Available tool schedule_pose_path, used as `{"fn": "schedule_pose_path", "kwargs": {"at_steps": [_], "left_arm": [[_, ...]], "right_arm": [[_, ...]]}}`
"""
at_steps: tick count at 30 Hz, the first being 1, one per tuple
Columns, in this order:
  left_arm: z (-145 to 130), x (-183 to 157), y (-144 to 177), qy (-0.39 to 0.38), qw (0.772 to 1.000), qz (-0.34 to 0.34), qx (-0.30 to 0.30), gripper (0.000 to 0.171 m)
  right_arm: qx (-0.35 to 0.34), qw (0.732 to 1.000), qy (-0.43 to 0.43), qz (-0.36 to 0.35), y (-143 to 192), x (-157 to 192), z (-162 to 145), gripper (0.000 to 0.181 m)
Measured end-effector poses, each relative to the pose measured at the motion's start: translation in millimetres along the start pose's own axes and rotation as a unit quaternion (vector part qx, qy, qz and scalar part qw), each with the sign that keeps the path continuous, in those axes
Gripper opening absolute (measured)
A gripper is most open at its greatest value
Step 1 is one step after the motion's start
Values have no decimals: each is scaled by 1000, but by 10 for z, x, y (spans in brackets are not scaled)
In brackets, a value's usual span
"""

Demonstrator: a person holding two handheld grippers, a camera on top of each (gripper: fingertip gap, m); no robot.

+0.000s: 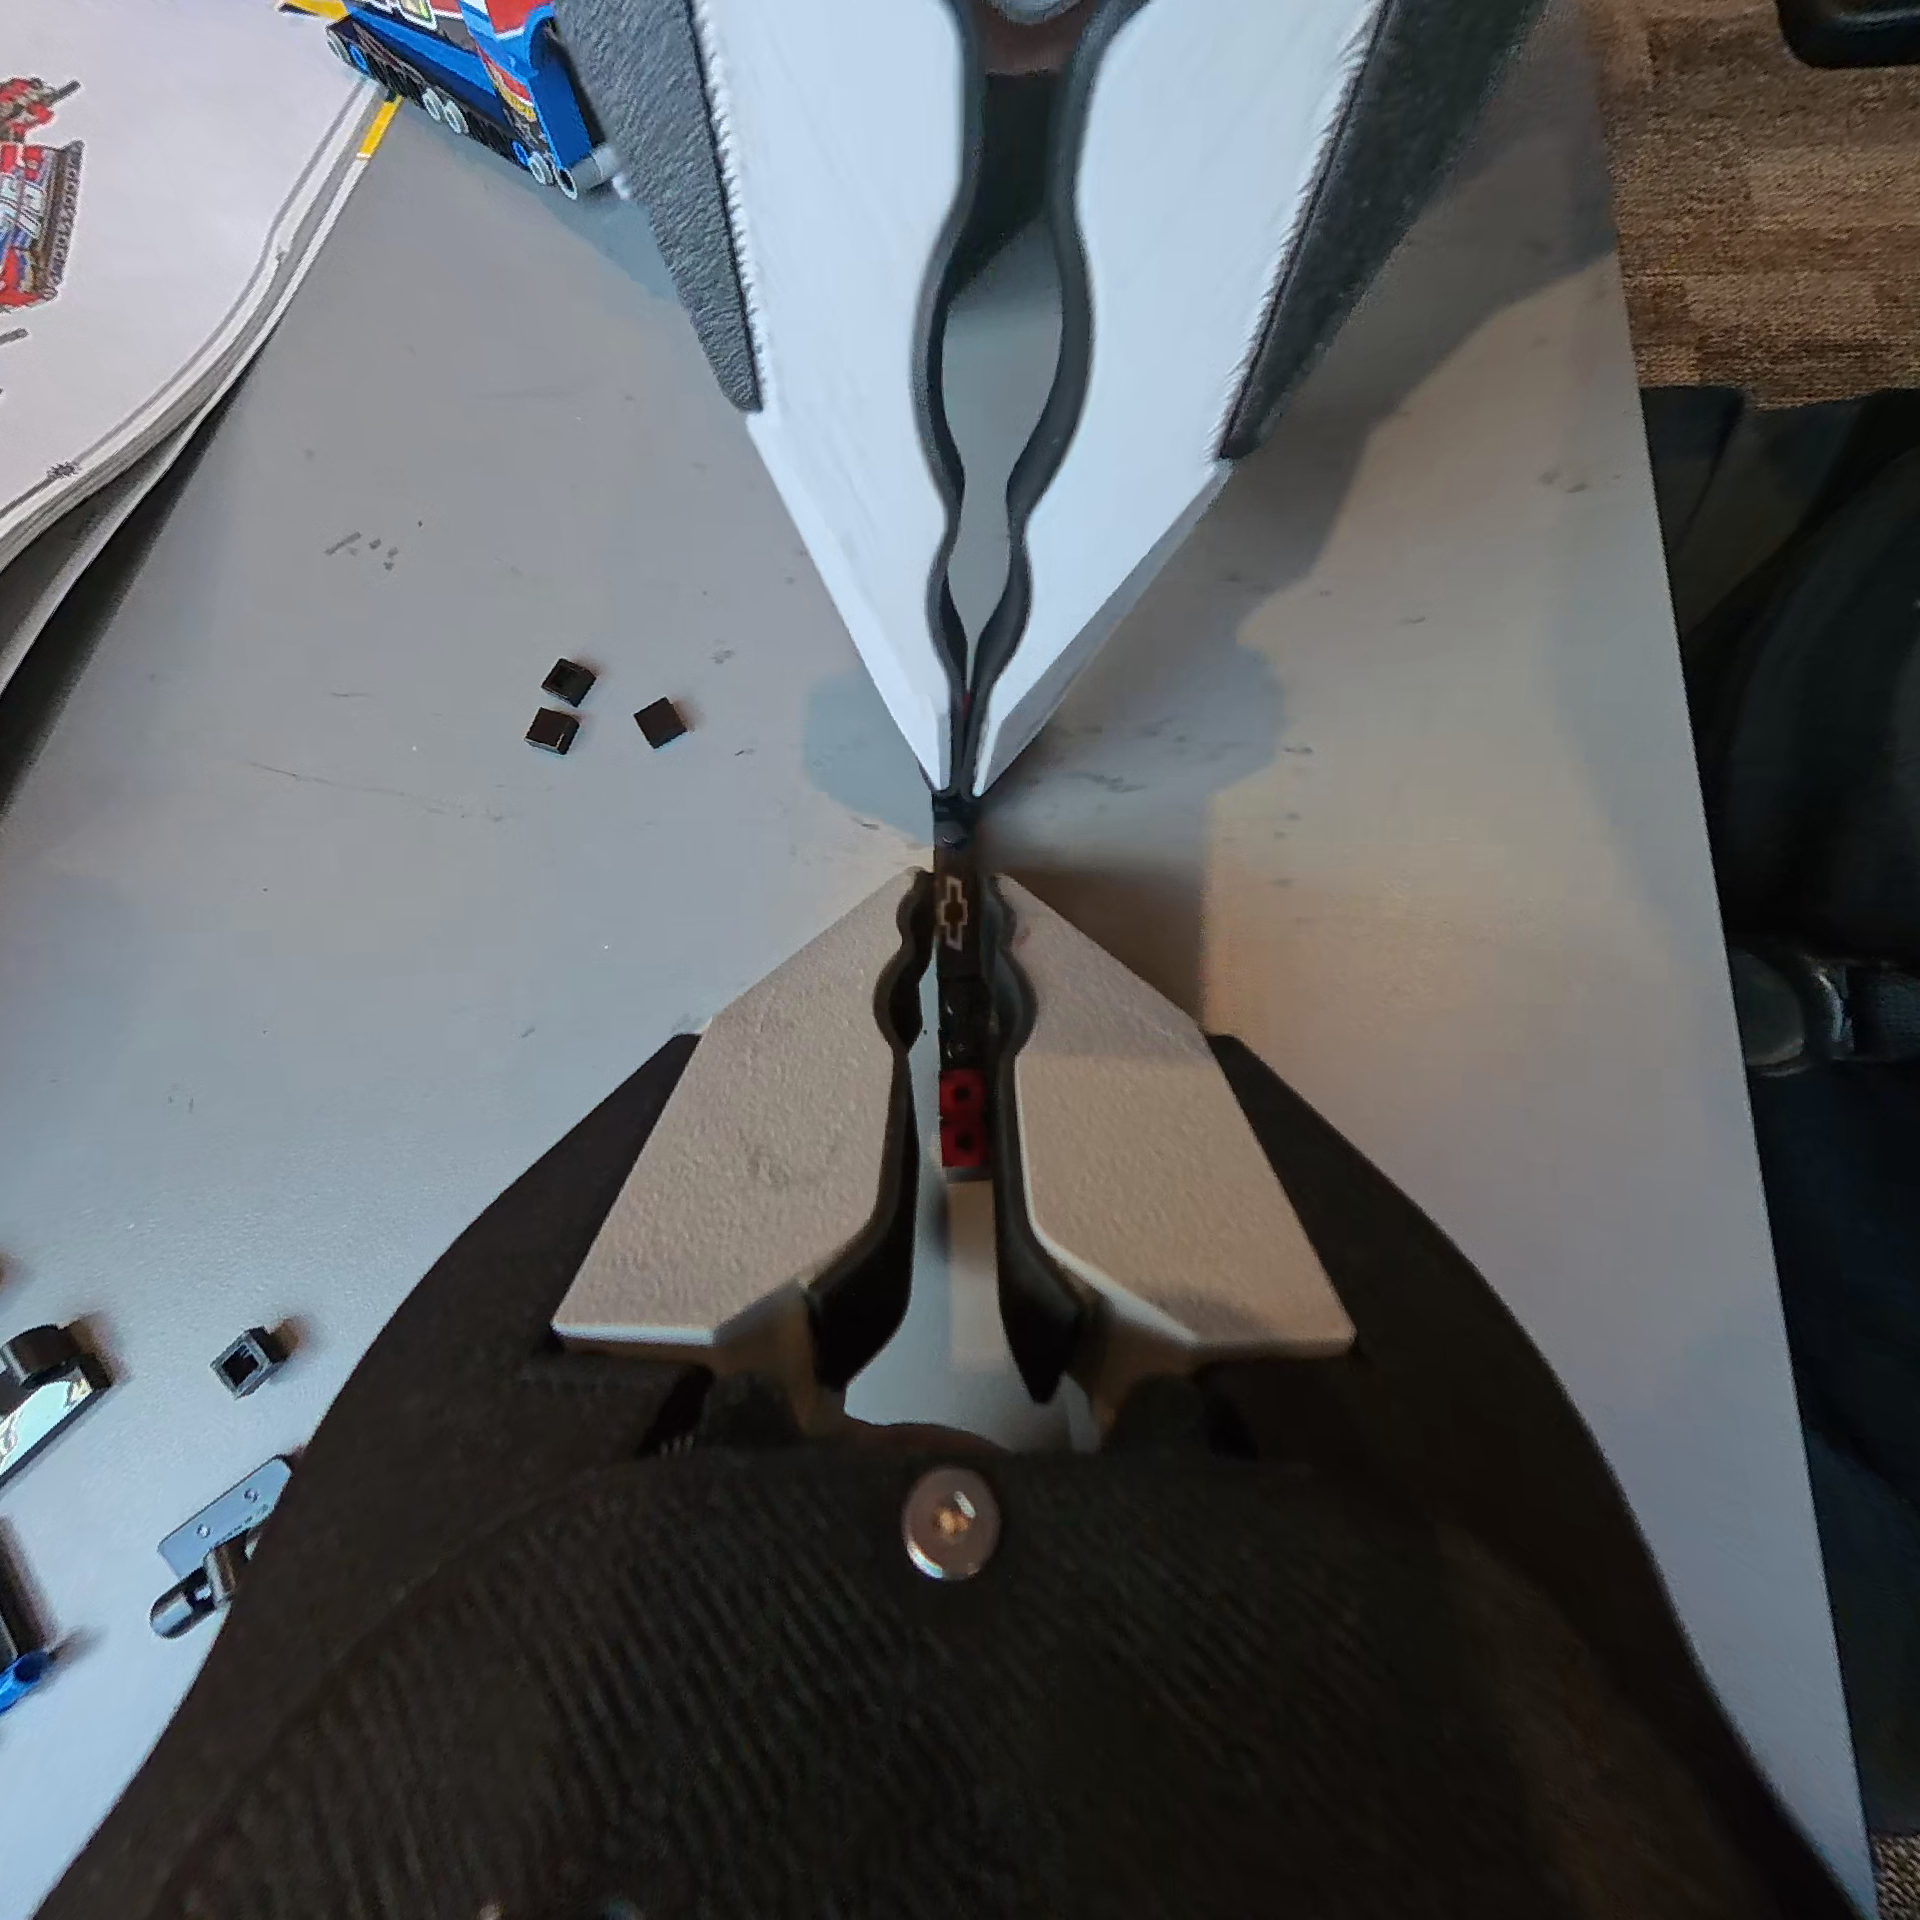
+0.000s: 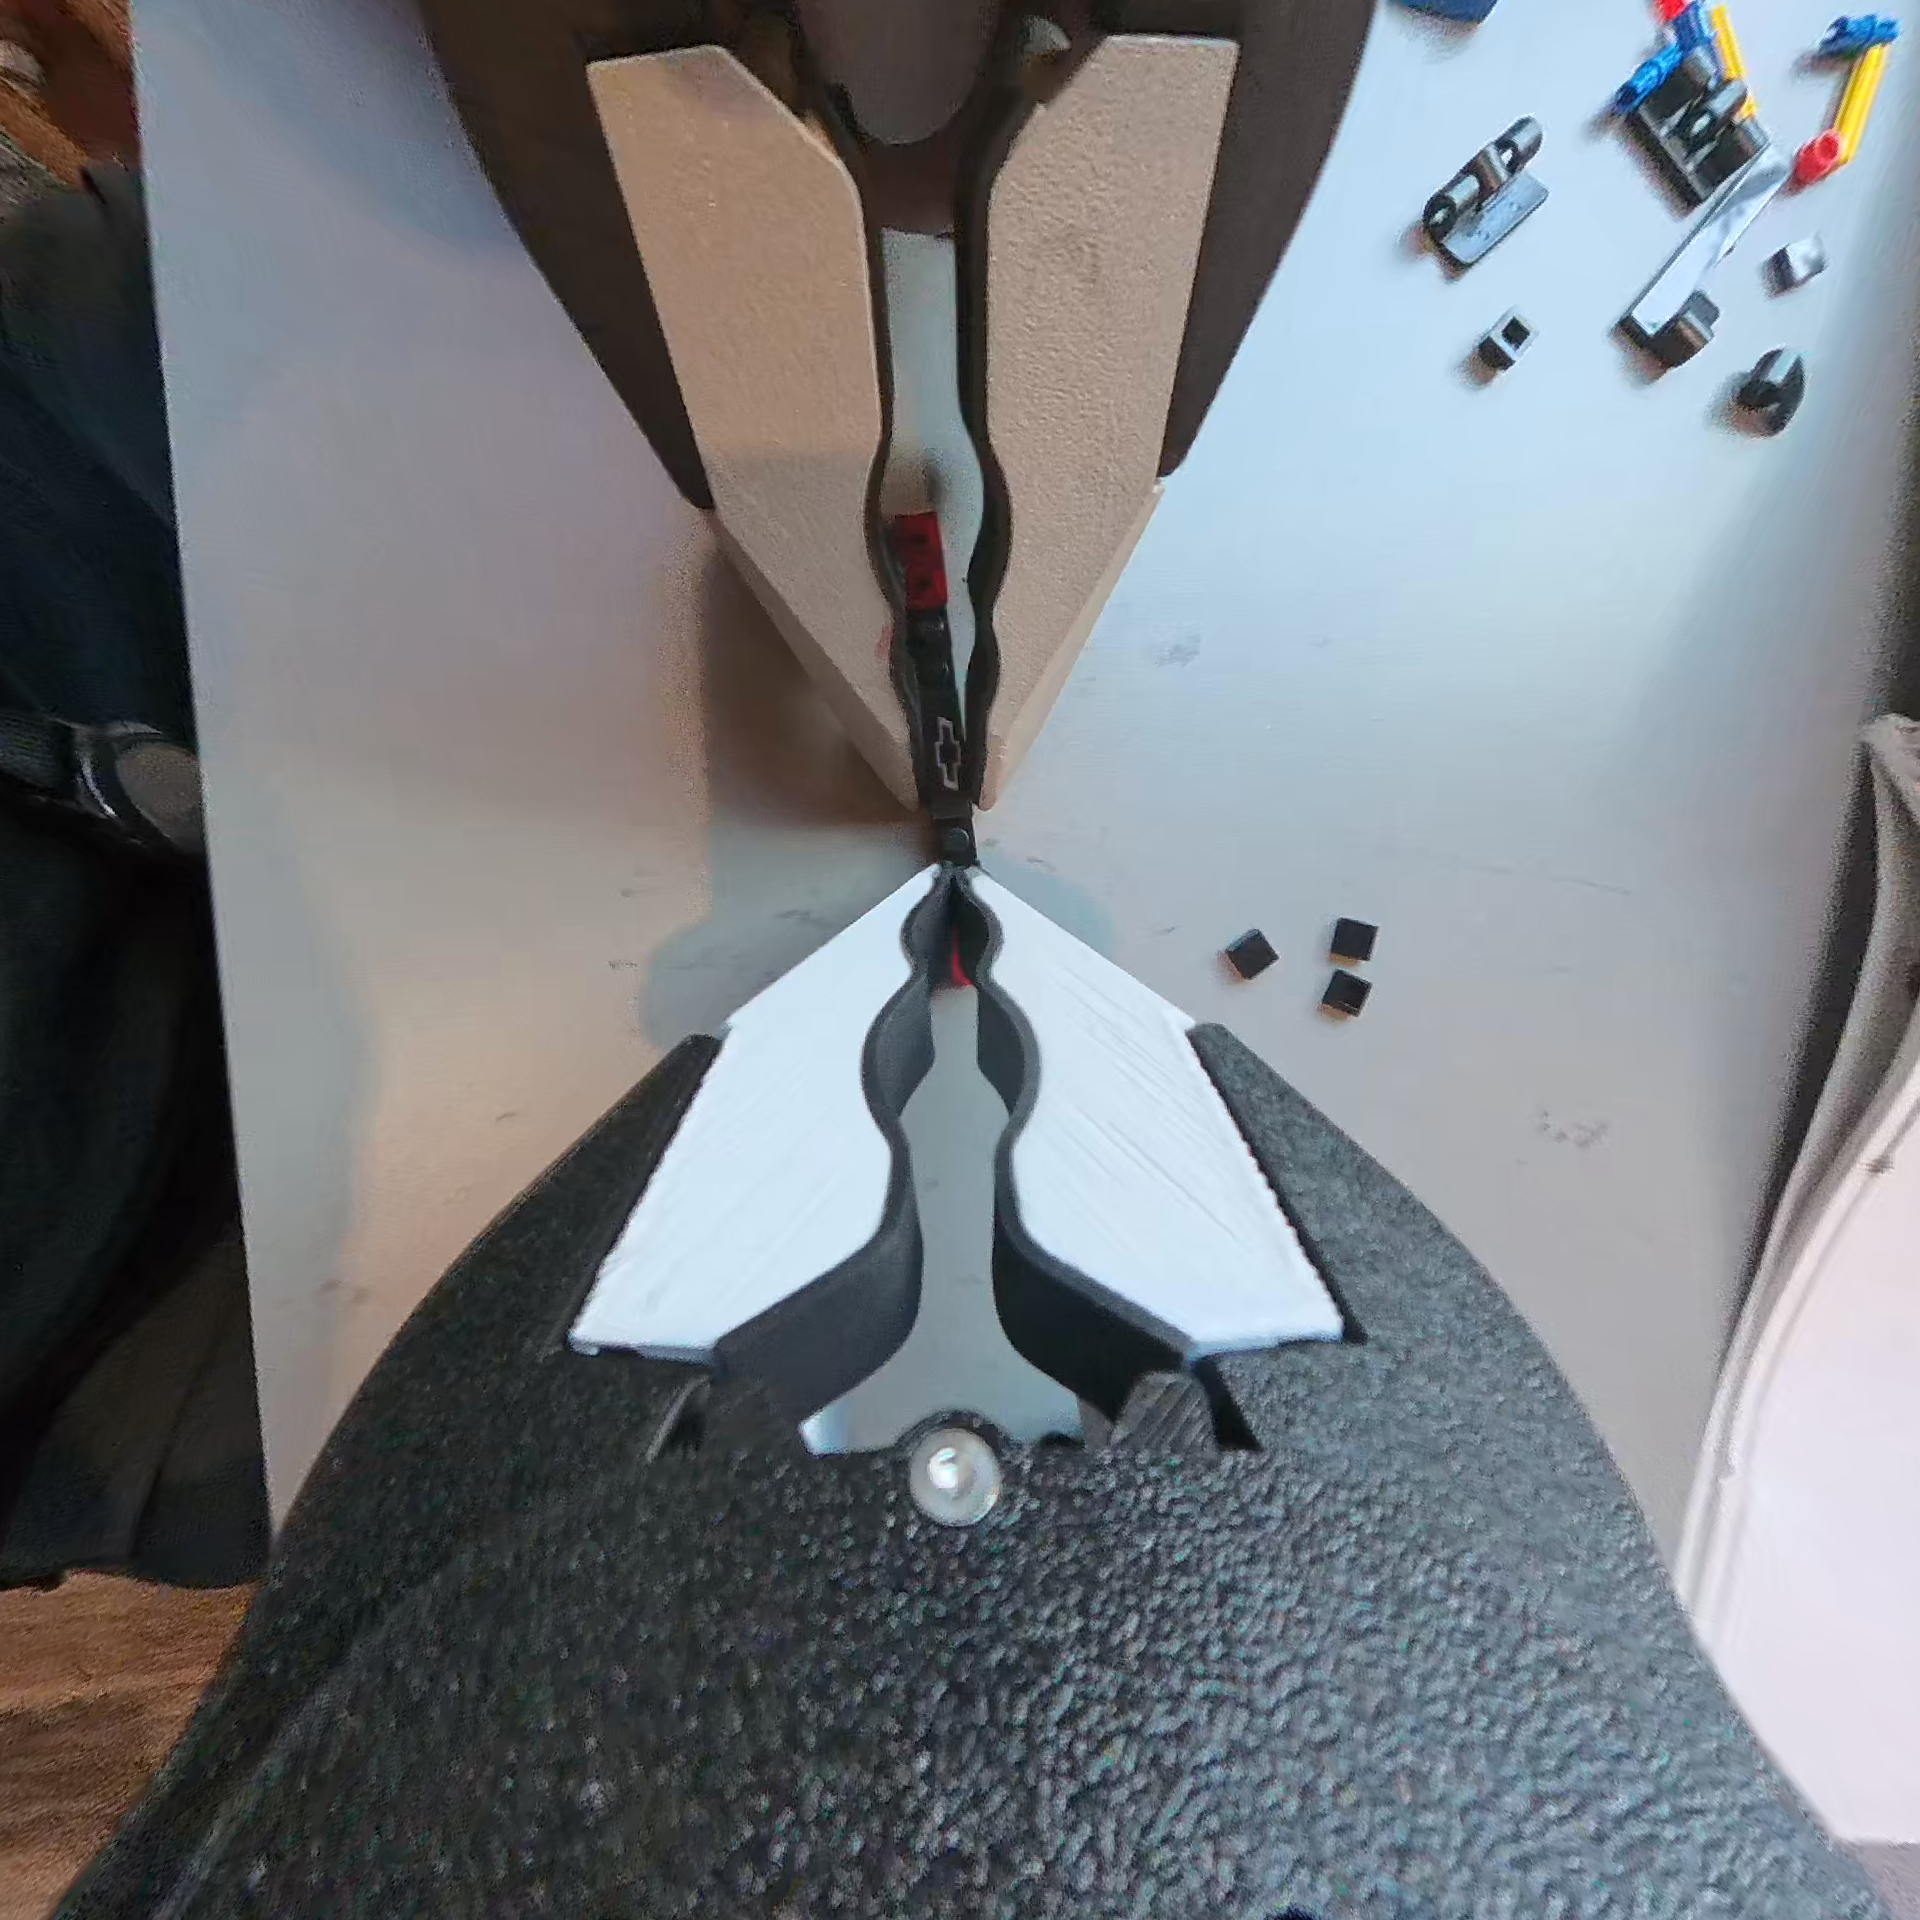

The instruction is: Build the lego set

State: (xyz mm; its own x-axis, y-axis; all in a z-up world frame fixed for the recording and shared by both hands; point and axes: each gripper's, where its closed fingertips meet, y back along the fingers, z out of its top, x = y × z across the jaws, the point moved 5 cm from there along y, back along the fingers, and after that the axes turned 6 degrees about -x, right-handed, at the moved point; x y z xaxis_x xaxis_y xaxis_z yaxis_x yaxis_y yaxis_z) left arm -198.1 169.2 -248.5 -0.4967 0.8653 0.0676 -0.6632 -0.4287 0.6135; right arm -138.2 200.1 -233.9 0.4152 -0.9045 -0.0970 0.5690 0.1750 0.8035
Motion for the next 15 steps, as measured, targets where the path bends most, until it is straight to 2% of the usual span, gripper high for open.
{"fn": "schedule_pose_path", "kwargs": {"at_steps": [4, 9, 12, 15], "left_arm": [[-2, 0, 1, -2, 1000, 2, 0, 5], [-2, 2, 1, -1, 1000, 1, 0, 5], [0, 3, 0, 0, 1000, 1, 0, 5], [-1, 2, 2, -1, 1000, 3, 0, 5]], "right_arm": [[6, 996, -73, 44, -7, -56, 0, 0], [18, 989, -123, 79, -15, -101, 14, 0], [2, 990, -128, 56, 27, -118, 4, 0], [-45, 987, -154, -21, 153, -346, 5, 0]]}}
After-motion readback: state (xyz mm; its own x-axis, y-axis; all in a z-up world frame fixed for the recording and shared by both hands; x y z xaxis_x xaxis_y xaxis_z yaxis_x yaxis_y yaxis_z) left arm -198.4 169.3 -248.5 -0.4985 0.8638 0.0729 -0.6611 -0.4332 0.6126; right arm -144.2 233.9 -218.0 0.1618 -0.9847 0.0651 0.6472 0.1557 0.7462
